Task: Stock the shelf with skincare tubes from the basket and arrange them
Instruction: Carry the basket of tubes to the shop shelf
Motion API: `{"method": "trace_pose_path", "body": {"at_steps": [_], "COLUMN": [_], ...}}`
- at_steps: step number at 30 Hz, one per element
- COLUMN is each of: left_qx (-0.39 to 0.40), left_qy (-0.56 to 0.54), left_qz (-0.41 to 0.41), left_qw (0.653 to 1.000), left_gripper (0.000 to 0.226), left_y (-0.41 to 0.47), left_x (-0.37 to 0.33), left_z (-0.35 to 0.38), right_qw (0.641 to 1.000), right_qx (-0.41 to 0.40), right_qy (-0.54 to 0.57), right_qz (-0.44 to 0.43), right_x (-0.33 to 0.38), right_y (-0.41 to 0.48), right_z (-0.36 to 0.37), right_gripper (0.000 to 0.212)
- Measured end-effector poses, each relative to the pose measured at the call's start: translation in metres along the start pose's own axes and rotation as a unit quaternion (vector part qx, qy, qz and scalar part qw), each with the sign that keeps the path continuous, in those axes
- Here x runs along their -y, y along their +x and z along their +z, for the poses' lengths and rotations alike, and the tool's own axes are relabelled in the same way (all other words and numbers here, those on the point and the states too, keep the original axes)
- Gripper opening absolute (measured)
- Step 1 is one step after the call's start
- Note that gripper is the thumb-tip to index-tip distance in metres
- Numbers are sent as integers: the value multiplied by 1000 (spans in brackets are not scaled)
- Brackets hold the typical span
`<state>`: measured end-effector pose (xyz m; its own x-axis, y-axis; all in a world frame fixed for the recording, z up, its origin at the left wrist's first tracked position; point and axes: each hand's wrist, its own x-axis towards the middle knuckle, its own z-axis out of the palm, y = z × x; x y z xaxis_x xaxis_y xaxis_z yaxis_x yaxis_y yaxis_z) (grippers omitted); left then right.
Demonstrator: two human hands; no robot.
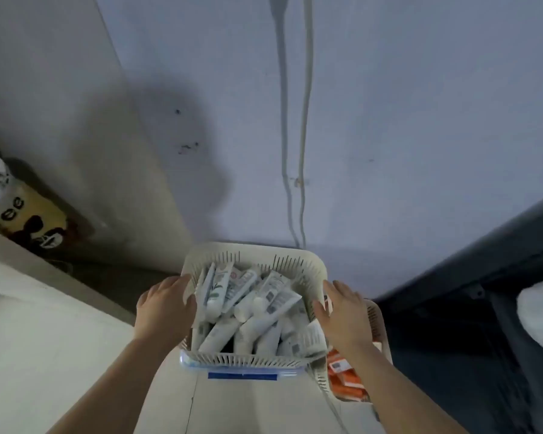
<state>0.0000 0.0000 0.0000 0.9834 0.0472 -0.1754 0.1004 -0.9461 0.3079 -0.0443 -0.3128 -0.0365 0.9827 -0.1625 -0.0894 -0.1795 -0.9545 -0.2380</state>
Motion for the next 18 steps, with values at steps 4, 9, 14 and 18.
{"method": "trace_pose_path", "body": {"at_steps": [4,9,14,18], "left_qx": [45,83,97,113], "left_qy": [-23,-70,-234,-472], "left_qz": [-36,-67,-158,-273], "left_qw": [998,992,954,831], "left_gripper": [51,47,27,27], "left_y": [26,61,83,86], "left_x": [10,41,52,46], "left_z": [25,61,85,85], "right_qw": [997,984,924,809], "right_qx": [46,79,71,39], "right_qy": [-3,82,268,461], "right_qz": [56,133,264,364], "right_x": [-16,-29,-27,-26], "right_y": [19,34,48,56], "right_z": [32,67,83,85], "right_gripper": [66,64,48,29]}}
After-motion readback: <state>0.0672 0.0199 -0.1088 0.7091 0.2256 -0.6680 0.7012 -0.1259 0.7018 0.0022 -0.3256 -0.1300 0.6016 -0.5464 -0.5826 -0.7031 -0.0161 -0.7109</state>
